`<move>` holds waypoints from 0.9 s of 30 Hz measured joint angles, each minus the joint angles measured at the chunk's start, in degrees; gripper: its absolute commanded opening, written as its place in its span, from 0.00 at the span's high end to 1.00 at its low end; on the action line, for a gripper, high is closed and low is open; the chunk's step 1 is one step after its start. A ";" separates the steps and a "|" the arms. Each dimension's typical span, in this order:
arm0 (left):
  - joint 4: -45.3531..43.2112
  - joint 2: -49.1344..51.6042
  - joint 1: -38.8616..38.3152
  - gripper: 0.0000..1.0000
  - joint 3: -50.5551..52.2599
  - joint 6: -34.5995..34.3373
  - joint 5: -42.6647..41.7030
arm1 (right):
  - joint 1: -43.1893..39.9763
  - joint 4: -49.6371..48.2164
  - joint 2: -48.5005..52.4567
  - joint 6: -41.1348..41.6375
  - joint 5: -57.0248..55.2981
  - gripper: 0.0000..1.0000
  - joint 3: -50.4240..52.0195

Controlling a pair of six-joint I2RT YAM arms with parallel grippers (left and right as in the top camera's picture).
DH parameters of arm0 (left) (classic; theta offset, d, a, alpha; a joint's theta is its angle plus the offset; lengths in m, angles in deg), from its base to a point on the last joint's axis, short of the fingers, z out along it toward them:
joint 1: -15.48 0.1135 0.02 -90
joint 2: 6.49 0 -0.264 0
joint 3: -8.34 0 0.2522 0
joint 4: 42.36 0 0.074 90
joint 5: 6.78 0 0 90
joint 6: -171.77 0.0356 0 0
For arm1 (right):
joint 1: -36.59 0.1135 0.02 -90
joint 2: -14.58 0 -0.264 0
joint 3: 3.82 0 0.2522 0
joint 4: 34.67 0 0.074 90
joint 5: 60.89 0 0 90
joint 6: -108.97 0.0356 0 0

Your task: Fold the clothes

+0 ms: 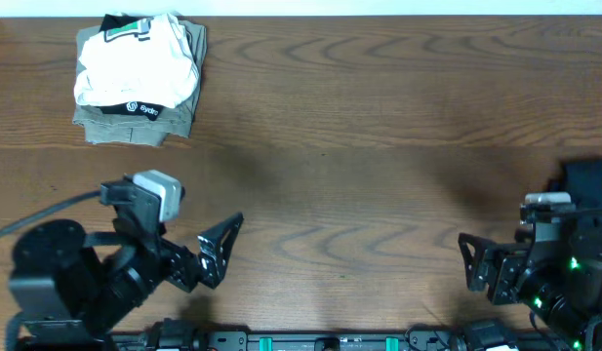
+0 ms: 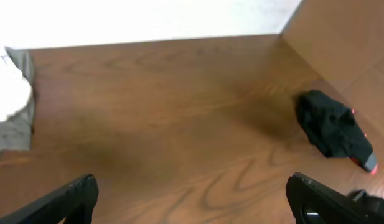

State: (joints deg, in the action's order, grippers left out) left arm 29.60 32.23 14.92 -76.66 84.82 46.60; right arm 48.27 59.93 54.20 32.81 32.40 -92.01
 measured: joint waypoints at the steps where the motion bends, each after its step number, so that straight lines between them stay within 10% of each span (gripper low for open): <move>1: -0.22 -0.94 0.00 0.02 1.75 0.02 -0.26 | 0.00 1.33 -0.04 0.09 -0.33 0.24 -0.02; 8: -2.82 -4.76 0.00 0.02 12.35 0.02 -0.76 | 0.00 5.25 -2.80 0.76 -3.85 0.01 -0.02; 27: -7.48 -3.41 0.00 0.02 16.61 0.07 -0.74 | 0.00 4.72 -5.51 0.55 -10.88 0.01 -0.02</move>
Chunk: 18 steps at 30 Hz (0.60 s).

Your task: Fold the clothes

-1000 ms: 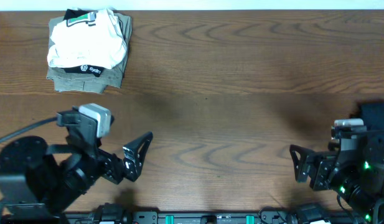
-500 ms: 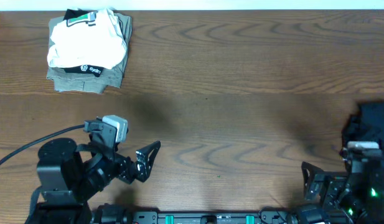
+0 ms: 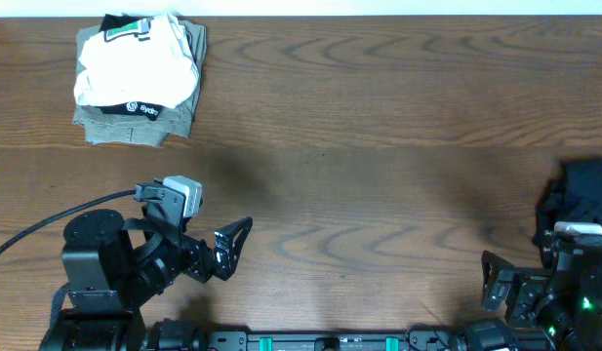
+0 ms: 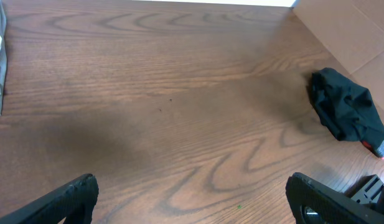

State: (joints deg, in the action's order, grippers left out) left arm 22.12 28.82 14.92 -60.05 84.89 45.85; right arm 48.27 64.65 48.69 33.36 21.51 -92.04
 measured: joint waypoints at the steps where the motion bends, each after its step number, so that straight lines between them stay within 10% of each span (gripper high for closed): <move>1: 0.00 0.00 0.00 0.02 0.00 0.00 0.02 | 0.00 0.07 -0.02 0.00 0.00 0.01 0.00; 18: 0.00 0.00 0.00 0.02 0.00 0.00 0.00 | 0.00 3.39 -0.02 0.00 0.00 0.01 0.00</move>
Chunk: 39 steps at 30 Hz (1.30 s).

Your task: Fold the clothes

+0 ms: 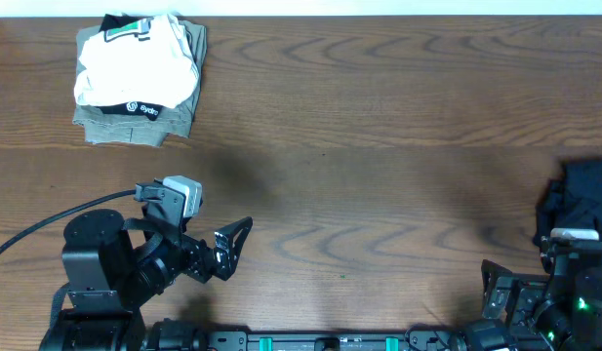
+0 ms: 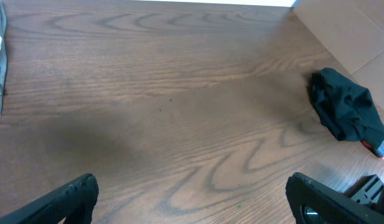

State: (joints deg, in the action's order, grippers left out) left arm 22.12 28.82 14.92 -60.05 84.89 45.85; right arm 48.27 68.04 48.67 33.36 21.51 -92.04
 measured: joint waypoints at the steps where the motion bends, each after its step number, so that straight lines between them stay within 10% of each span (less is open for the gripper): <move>1: 0.00 0.00 0.00 0.02 0.00 0.00 0.00 | 0.00 0.00 0.02 0.00 0.00 0.01 0.00; 16: 0.02 0.00 0.00 0.02 0.00 0.00 0.00 | 0.00 -6.29 -0.26 -0.94 -3.56 0.01 1.70; 39: -0.04 0.22 -0.04 0.02 0.20 0.00 0.02 | -8.26 -75.89 -26.91 -12.31 6.67 0.01 57.29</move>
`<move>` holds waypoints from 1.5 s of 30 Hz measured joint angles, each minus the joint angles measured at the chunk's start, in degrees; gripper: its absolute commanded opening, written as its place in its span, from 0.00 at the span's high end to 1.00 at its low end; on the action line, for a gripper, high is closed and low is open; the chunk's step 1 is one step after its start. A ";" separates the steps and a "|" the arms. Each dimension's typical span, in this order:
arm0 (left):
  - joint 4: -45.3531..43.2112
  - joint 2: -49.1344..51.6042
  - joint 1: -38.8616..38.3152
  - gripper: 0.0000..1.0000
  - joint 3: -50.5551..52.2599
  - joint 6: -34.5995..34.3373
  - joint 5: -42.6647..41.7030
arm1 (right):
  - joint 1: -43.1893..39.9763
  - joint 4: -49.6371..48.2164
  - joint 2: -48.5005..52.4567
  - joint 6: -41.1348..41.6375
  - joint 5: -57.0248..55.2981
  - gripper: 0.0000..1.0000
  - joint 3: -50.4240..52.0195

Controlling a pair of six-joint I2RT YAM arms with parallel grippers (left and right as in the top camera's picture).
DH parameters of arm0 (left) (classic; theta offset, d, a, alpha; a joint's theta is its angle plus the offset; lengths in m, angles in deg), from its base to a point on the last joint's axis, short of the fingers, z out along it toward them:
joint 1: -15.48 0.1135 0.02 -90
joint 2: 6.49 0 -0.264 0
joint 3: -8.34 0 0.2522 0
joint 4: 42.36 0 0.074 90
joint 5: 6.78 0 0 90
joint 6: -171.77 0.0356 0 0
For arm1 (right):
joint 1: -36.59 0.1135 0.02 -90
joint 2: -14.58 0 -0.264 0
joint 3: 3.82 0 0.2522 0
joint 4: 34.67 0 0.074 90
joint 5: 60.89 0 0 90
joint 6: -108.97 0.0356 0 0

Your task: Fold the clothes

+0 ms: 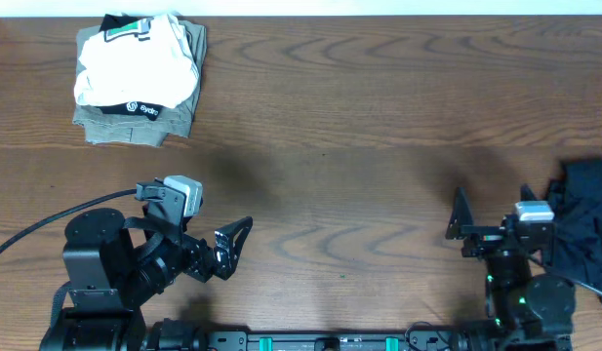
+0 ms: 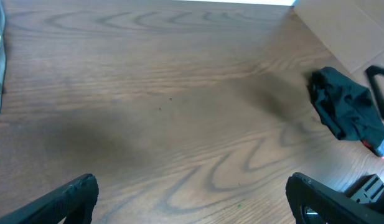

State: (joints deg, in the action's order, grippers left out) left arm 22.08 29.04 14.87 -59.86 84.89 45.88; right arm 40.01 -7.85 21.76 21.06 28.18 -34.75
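A crumpled black garment (image 1: 585,216) lies at the table's right edge and also shows in the left wrist view as the black garment (image 2: 346,112). My right gripper (image 1: 493,205) stands open just left of it, not touching it; one of its fingers (image 2: 381,90) shows beside the garment. My left gripper (image 1: 228,250) is open near the front left, over bare wood, with nothing between its fingers (image 2: 73,196). A folded stack (image 1: 135,78), white on khaki, sits at the back left.
The wooden table (image 1: 359,117) spans the whole overhead view. A cable (image 1: 37,219) runs from the left arm's base to the left edge. Brown cardboard (image 2: 347,31) stands beyond the table's right side in the left wrist view.
My right arm has moved from the front right corner to a spot just left of the black garment, its gripper open. The left arm and the clothes have not moved.
At first both grippers were open near the front edge, left and right. My left arm then shifted slightly right and stayed there, while the right arm sat in the front right corner. Now the right gripper is up beside the black garment.
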 measured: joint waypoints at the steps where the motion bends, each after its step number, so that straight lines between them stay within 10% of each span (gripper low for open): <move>1: 0.00 0.00 0.00 0.02 0.00 0.00 0.00 | -0.90 -2.08 -0.87 -0.15 1.31 0.01 2.16; 14: 0.02 0.00 0.00 0.02 0.00 0.00 0.00 | -4.39 -14.56 -6.25 -0.70 6.56 0.01 15.69; 45: 0.00 0.00 0.00 0.02 0.00 0.00 0.00 | -6.40 -9.46 -6.49 -1.51 6.47 0.01 16.74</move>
State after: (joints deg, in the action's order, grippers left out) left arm 22.08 29.04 14.87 -59.86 84.89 45.88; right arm 33.60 -17.32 15.27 19.55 34.65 -18.01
